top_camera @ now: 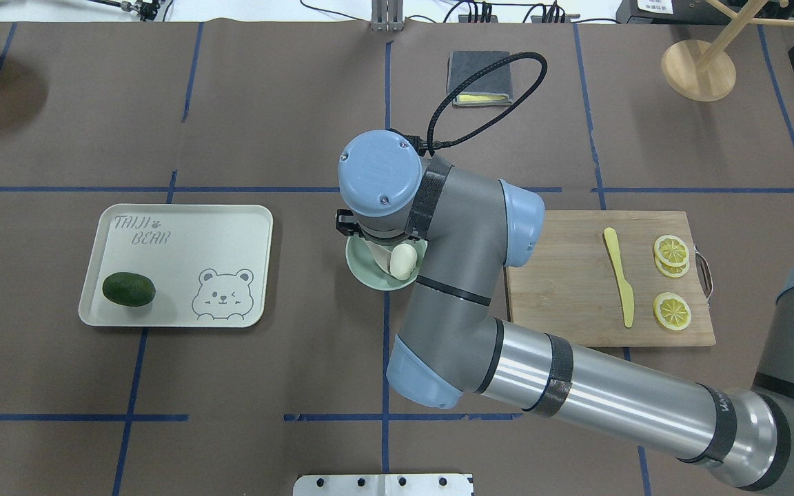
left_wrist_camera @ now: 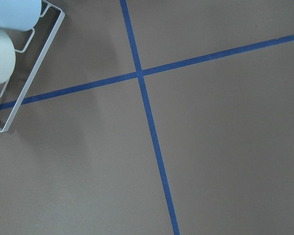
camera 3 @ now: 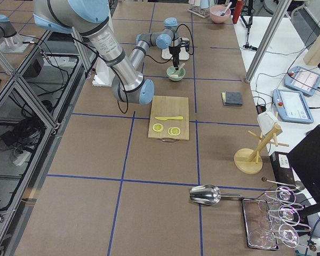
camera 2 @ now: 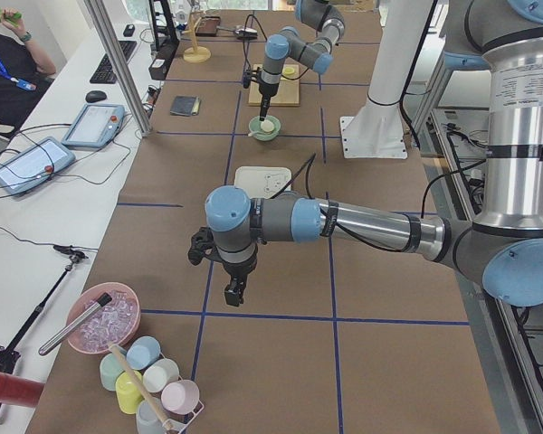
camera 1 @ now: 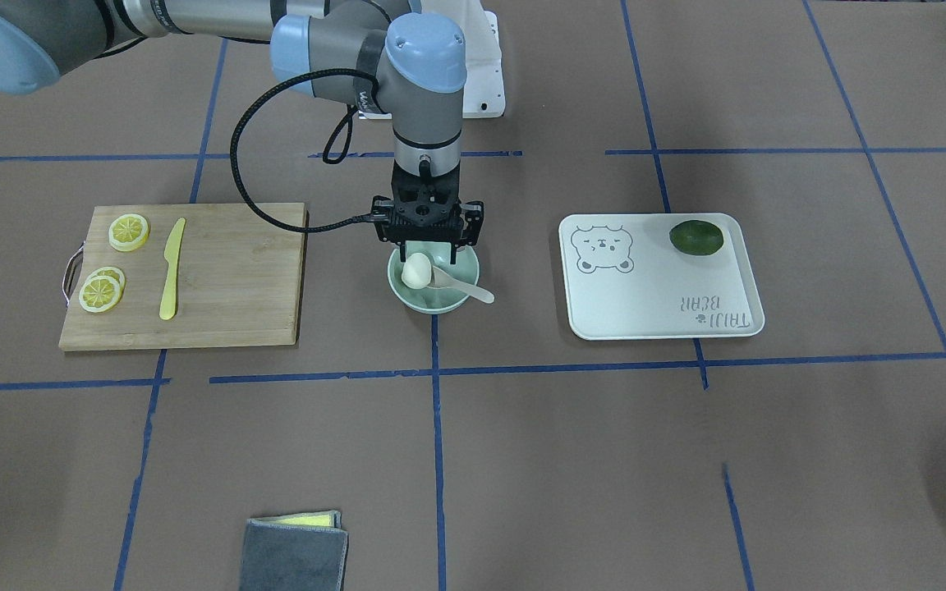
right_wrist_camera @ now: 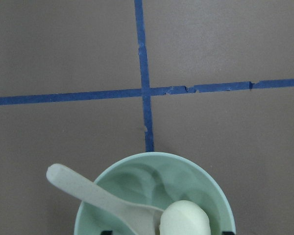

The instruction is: Put spoon and bun in bowl

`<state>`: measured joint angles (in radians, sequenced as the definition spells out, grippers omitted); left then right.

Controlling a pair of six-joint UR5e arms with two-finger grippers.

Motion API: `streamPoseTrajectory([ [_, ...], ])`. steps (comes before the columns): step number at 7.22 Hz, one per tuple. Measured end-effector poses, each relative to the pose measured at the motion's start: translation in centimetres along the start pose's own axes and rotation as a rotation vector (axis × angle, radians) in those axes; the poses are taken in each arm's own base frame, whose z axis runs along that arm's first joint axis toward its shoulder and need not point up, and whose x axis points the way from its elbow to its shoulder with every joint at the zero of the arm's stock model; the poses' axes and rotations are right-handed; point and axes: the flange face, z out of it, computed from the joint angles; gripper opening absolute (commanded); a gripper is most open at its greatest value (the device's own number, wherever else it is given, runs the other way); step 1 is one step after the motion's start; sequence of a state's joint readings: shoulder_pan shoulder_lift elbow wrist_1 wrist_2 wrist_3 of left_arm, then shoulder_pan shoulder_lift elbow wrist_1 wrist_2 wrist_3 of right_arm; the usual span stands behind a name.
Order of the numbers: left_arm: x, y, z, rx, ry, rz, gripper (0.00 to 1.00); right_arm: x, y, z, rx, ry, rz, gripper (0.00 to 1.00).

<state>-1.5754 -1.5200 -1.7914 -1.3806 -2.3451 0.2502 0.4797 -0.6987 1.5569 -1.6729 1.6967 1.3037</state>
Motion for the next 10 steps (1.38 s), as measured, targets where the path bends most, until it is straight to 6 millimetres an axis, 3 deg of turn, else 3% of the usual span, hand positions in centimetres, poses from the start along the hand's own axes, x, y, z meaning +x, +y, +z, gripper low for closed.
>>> streamPoseTrajectory([
  [2, 0.0, 0.1, 0.0, -0.001, 0.000, -0.001, 1.00, 0.7, -1.6, -1.1, 0.006, -0.013, -0.017, 1.00],
  [3, -0.1, 0.2, 0.2, -0.004, -0.001, -0.003, 1.00, 2.7, -4.4, -1.9, 0.002, -0.018, -0.047, 1.00],
  [4, -0.3, 0.2, 0.3, -0.008, -0.001, -0.006, 1.00, 6.2, -8.1, -2.6, -0.011, -0.022, -0.091, 1.00],
  [5, -0.4, 0.2, 0.5, -0.012, 0.000, -0.010, 1.00, 11.4, -12.0, -3.3, -0.028, -0.027, -0.151, 1.00],
  [7, -0.8, 0.6, 0.9, -0.021, 0.007, -0.022, 1.00, 25.6, -18.8, -5.1, -0.068, -0.035, -0.284, 1.00],
  [9, -0.8, 0.6, 1.0, -0.023, 0.009, -0.026, 1.00, 40.4, -22.6, -6.2, -0.100, -0.028, -0.381, 1.00],
  [10, -0.7, 0.4, 0.8, -0.019, 0.006, -0.021, 1.00, 48.2, -23.0, -6.5, -0.117, -0.016, -0.382, 1.00],
])
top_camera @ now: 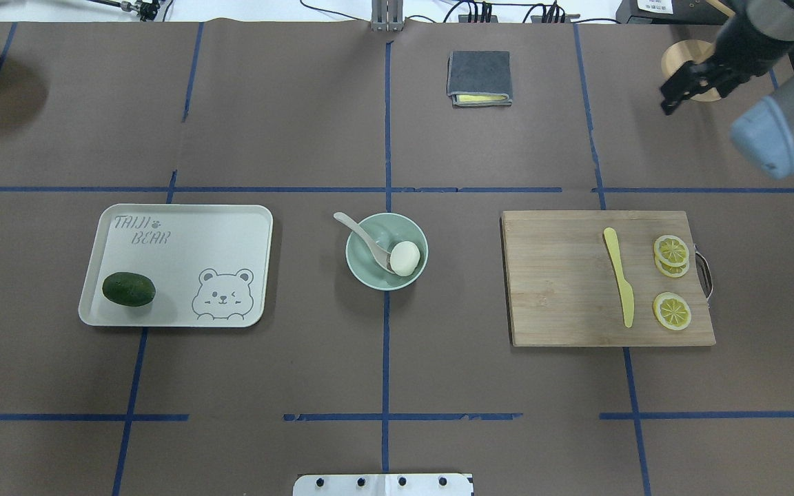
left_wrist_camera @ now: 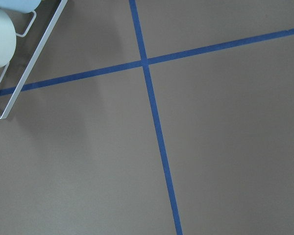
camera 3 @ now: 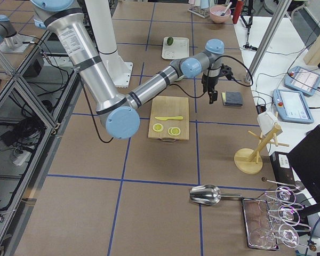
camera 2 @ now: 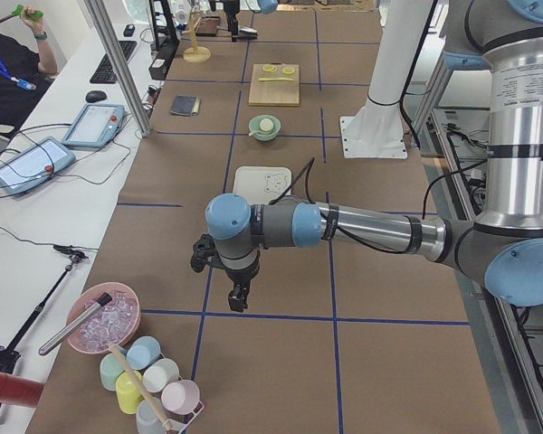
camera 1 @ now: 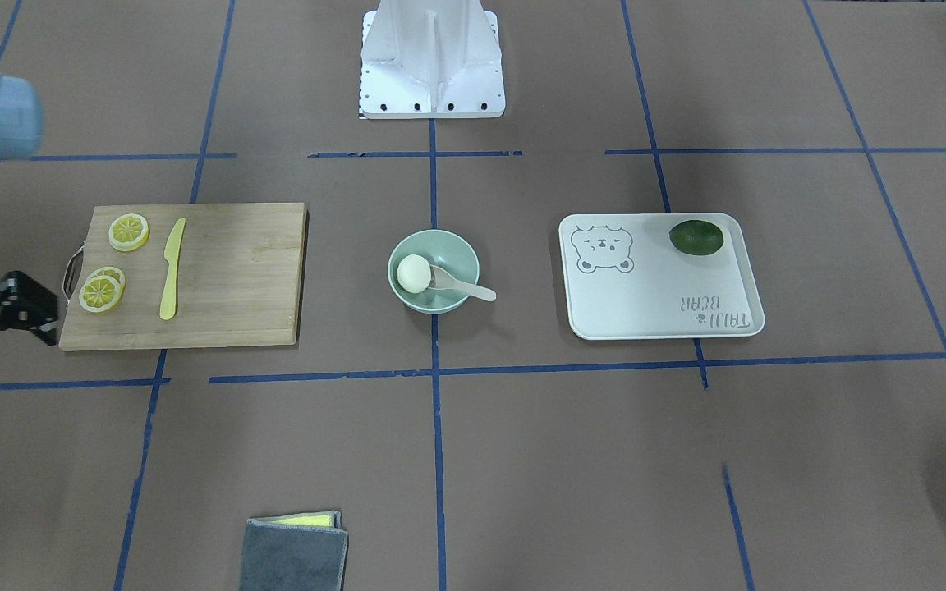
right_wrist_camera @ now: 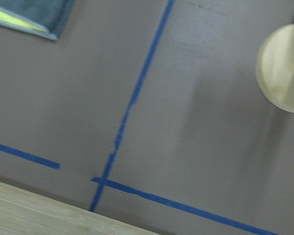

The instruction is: Put spoon and bun in bowl

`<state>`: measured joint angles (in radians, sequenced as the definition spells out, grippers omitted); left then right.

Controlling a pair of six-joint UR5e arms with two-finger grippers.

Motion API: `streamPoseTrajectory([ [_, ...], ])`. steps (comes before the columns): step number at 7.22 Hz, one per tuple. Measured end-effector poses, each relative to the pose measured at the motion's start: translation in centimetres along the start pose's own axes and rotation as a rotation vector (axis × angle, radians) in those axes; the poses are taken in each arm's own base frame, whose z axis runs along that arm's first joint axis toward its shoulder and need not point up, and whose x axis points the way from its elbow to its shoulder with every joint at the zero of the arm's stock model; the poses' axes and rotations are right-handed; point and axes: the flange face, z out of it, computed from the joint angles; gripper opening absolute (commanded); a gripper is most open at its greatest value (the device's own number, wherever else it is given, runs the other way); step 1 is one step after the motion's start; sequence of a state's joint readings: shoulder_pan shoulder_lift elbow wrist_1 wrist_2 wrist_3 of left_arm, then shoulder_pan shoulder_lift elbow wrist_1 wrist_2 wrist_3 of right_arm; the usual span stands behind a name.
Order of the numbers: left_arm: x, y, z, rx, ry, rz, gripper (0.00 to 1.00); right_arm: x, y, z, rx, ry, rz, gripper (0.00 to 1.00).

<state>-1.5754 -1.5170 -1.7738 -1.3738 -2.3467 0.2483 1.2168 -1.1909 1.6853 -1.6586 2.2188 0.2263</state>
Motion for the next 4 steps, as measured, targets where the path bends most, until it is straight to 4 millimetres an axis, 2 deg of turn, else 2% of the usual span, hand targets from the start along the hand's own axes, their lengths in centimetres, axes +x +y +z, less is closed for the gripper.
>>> streamPoseTrajectory([
  [2, 0.2, -0.1, -0.3, 0.006, -0.005, 0.010, 1.00, 11.2, 6.3, -0.1, -0.031, 0.031, 0.072, 1.00],
  [3, 0.3, -0.1, -0.4, 0.009, -0.009, 0.016, 1.00, 15.7, 10.4, 0.8, -0.063, 0.047, 0.130, 1.00],
  [4, 0.3, -0.1, -0.4, 0.009, -0.010, 0.018, 1.00, 18.8, 14.3, 2.0, -0.098, 0.058, 0.185, 1.00],
])
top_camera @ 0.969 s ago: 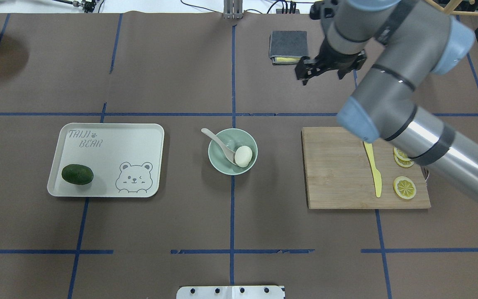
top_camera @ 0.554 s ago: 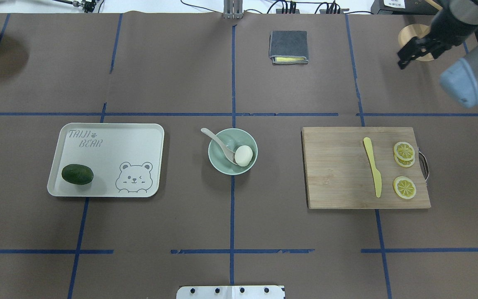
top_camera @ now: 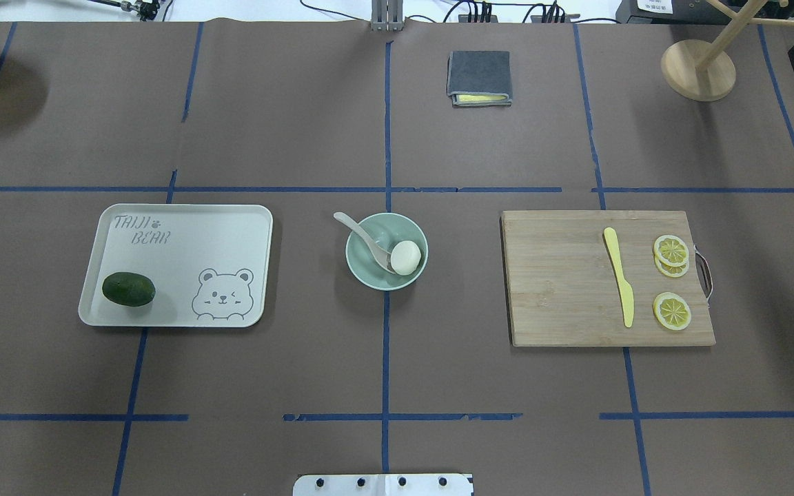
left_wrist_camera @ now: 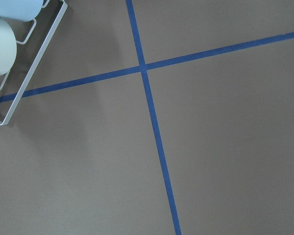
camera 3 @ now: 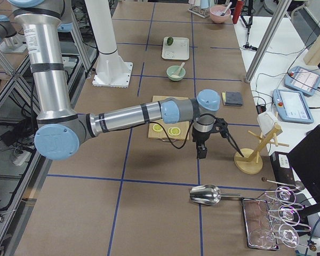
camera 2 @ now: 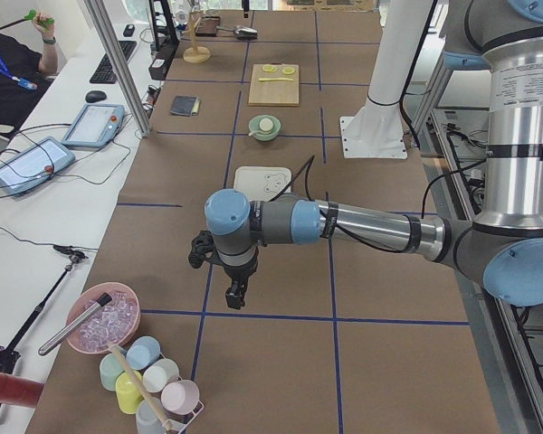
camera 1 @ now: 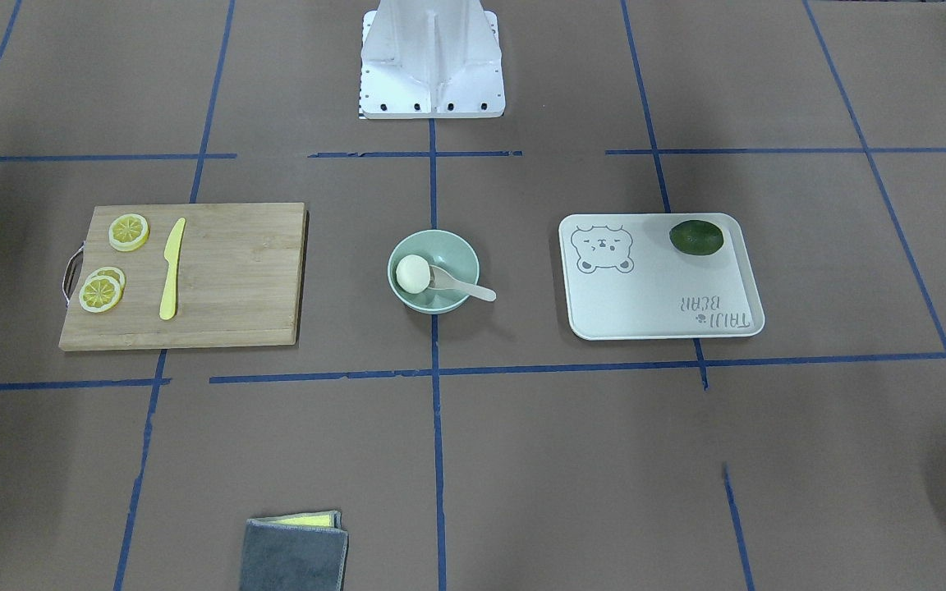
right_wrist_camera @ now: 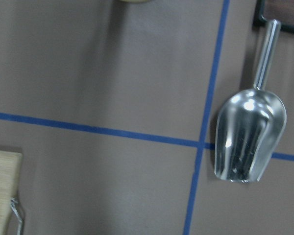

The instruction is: Put spoon and bun in bowl

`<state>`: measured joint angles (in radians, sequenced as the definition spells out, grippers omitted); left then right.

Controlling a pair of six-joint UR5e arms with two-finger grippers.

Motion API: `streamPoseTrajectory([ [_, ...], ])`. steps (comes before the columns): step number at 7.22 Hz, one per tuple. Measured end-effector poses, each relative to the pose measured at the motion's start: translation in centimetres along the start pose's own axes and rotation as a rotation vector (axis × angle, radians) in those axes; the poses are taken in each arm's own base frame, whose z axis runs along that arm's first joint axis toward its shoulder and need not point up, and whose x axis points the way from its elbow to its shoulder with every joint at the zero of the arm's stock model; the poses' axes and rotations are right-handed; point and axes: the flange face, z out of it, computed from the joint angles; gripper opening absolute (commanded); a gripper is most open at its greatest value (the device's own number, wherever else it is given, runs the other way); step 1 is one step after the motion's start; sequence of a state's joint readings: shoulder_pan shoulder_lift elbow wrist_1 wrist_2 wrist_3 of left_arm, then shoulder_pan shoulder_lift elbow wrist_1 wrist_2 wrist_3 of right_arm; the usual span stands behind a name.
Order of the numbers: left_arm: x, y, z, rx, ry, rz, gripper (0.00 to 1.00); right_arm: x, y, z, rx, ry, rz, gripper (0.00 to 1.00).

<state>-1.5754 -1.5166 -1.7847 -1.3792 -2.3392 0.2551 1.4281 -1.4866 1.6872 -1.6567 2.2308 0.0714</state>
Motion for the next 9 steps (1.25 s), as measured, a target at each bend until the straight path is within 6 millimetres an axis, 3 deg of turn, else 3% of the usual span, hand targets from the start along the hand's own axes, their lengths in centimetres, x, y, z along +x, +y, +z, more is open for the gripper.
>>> streamPoseTrajectory([
  [1, 0.0, 0.1, 0.1, -0.001, 0.000, 0.000, 1.00, 2.5, 2.4, 1.1, -0.023, 0.005, 0.044, 1.00],
  [3, -0.1, 0.3, 0.2, -0.003, 0.003, -0.001, 1.00, 4.9, 5.3, 2.5, -0.027, 0.003, 0.075, 1.00],
  [6, 0.1, 0.3, 0.0, 0.000, 0.006, 0.001, 1.00, 6.4, 8.2, 4.0, -0.011, -0.013, 0.074, 1.00],
  [9, 0.2, 0.2, -0.1, 0.003, 0.006, 0.005, 1.00, 6.4, 8.6, 4.1, -0.008, -0.028, 0.073, 1.00],
])
